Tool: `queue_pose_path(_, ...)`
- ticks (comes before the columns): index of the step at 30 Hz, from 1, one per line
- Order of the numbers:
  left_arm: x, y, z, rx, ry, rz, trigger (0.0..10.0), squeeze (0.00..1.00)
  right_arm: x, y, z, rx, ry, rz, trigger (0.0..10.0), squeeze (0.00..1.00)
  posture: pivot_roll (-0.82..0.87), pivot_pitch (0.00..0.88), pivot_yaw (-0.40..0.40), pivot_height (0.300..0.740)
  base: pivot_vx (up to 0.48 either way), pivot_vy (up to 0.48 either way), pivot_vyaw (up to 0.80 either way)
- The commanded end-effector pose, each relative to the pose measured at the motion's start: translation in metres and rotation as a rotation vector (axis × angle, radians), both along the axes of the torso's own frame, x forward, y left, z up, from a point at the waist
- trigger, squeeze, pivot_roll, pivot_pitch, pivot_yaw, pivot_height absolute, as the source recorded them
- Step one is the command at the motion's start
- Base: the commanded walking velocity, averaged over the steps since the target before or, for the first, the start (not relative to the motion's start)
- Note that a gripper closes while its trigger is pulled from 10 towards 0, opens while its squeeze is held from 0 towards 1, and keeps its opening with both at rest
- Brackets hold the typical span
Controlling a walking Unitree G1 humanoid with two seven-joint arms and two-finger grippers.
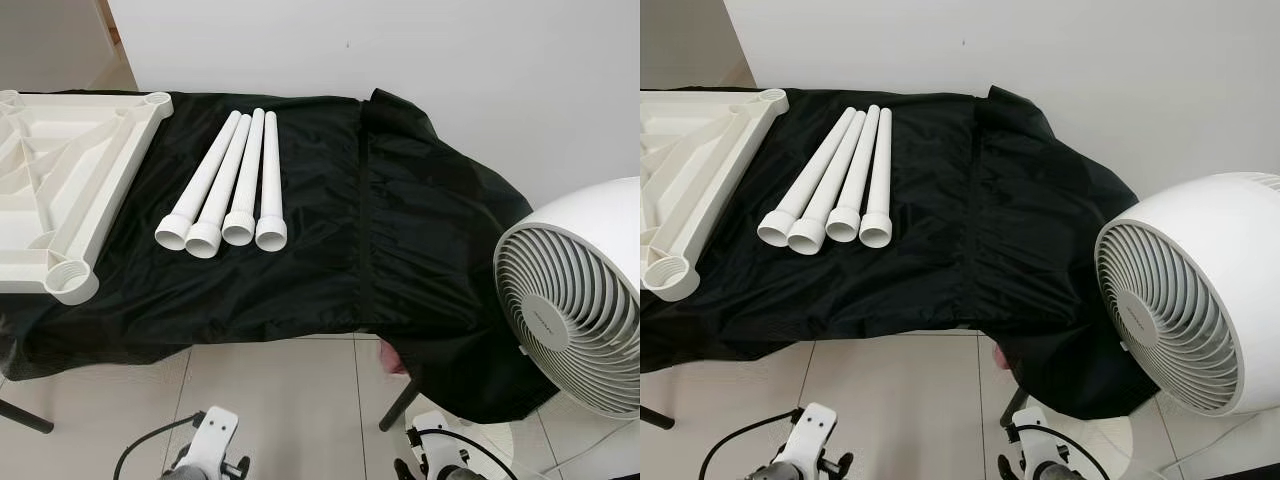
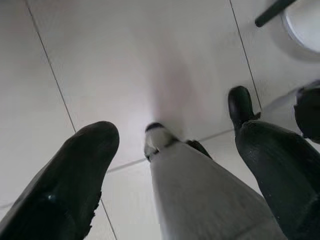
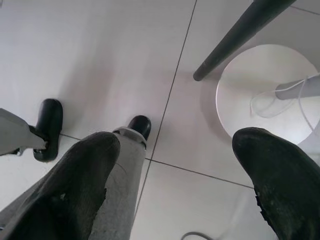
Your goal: Building children table
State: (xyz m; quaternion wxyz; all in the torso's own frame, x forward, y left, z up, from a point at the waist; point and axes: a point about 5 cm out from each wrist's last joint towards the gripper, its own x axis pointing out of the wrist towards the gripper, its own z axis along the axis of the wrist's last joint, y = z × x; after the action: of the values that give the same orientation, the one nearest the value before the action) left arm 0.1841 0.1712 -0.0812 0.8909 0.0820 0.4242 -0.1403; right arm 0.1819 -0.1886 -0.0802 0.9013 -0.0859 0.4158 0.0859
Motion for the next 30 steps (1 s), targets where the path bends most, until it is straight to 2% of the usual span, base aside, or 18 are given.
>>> queue_pose_path(1,-0.0094,0.0027,-0.0050,-0.005,0.039,0.053,10.0,0.00,-0.0064,-0.0003,-0.0032,0.027,0.012,-0.067,10.0,0.00,-0.01,0.038,-0.020,0.740,0.000,0.000,0.00)
queue_pose_path(4,-0.0101,0.0024,-0.0054,-0.005,0.042,0.051,10.0,0.00,-0.0068,-0.0004,-0.0034,0.030,0.014,-0.078,10.0,0.00,-0.01,0.038,-0.020,0.740,0.000,0.000,0.00)
queue_pose_path(13,-0.0105,-0.0040,-0.0055,-0.023,0.028,0.041,10.0,0.00,-0.0099,0.0066,-0.0058,0.020,0.036,-0.013,10.0,0.00,0.02,0.018,-0.038,0.740,0.000,0.000,0.00)
queue_pose_path(30,-0.0066,0.0016,-0.0034,-0.024,0.011,0.106,10.0,0.00,-0.0043,-0.0001,-0.0028,0.007,0.025,-0.032,10.0,0.00,0.03,0.000,-0.054,0.740,0.000,0.000,0.00)
